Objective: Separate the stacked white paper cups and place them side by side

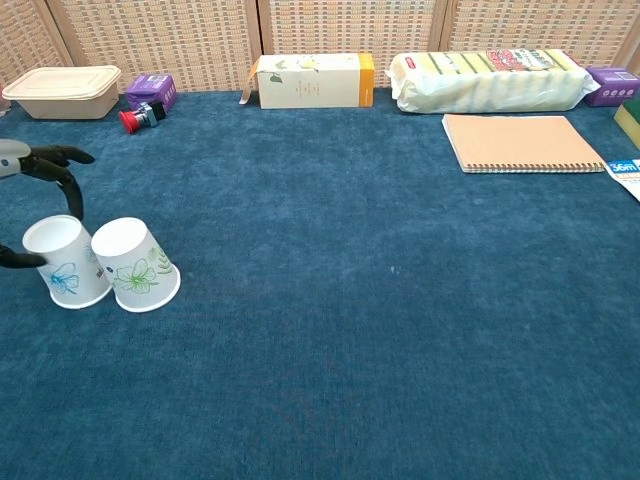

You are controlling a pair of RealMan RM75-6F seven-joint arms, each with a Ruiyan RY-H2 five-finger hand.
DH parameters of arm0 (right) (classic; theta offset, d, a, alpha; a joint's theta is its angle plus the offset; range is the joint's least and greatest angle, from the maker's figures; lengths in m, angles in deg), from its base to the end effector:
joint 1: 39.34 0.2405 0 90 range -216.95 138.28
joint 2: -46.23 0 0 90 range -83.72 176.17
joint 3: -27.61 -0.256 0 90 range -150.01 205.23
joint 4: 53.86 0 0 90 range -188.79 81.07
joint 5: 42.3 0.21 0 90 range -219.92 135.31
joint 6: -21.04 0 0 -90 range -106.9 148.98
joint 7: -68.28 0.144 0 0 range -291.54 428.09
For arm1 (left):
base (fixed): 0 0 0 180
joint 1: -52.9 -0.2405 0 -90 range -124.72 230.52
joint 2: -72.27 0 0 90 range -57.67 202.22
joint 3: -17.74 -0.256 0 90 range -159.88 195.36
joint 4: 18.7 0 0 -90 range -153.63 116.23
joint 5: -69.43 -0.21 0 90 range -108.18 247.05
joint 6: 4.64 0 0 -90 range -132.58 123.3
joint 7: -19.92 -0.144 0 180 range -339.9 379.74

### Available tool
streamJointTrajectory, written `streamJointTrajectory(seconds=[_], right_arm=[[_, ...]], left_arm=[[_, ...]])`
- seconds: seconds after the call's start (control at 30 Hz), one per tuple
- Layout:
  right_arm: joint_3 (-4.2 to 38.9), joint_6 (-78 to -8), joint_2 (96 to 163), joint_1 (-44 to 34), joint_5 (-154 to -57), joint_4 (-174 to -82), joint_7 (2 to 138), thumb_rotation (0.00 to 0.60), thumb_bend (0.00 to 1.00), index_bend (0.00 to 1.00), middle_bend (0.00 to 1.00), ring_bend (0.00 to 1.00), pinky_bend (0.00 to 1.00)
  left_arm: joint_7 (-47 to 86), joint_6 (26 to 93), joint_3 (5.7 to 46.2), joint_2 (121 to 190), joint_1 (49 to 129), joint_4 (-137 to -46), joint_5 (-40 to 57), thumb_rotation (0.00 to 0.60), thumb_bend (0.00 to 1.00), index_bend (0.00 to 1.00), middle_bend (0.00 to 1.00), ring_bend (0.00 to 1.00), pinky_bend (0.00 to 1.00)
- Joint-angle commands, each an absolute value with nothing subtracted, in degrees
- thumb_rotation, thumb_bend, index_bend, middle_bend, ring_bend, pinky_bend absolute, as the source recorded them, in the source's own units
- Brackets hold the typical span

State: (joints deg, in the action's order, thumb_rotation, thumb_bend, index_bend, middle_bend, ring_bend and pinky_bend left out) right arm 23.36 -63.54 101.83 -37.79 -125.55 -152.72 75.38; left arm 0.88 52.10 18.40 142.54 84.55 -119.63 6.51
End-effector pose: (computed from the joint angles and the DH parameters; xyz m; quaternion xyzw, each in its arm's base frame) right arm -0.3121 -0.1670 0.1999 0.5475 -0.4327 0.3990 0.5948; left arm -0.2305 0.2720 0.0509 -0.7361 -0.4427 -0.2664 0.4373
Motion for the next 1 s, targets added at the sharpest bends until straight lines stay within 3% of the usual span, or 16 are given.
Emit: streamJointTrajectory(seconds=[0.03,1.0], right_arm=[[23.4,-63.6,101.8,-37.8,-125.6,-152.8,75.5,0.6,0.18,0.02,0.0,0.0,0.0],[23.3,-63.7,101.9,-37.8,-125.5,-153.0,75.0,0.6,0.18,0.02,0.0,0.0,0.0]], left_arm=[[0.6,51.9,18.7,143.5,84.9,-119.7,6.6,0.6,0.22,0.4,0.0,0.0,0.09],[7.2,52.3,19.2,144.4,83.6,-117.9,2.4,0.6,0.22,0.4,0.0,0.0,0.09]])
